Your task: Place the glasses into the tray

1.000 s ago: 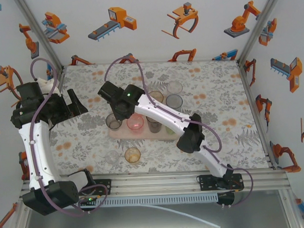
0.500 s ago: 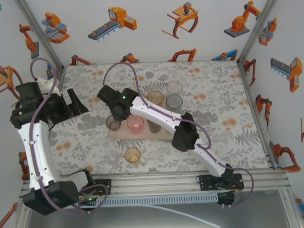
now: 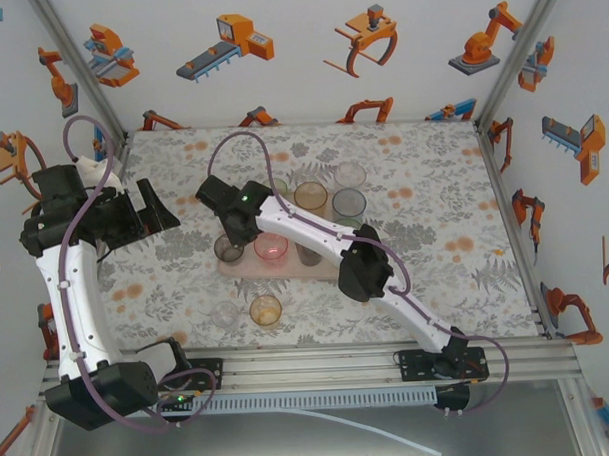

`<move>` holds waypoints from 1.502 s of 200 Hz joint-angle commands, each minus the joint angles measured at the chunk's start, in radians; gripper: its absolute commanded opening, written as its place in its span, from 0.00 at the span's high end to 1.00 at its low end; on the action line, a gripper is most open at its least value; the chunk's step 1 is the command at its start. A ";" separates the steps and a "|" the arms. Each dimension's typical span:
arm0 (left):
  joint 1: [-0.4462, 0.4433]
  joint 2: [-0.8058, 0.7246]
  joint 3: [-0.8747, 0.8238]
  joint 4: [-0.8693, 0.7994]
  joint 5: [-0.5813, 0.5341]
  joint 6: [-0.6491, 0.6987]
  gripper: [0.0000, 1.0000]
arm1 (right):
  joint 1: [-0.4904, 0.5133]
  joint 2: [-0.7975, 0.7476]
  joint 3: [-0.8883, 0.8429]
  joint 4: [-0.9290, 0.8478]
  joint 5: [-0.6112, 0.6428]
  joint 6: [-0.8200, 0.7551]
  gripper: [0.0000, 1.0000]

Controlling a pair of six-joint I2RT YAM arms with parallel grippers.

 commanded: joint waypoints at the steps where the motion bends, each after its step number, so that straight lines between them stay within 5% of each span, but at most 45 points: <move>1: 0.006 0.001 0.025 -0.023 0.031 0.026 0.03 | -0.006 0.011 0.041 0.007 -0.013 -0.007 1.00; 300: 0.006 -0.017 0.001 -0.016 0.036 0.020 0.03 | -0.006 0.043 0.078 -0.054 -0.064 -0.012 0.91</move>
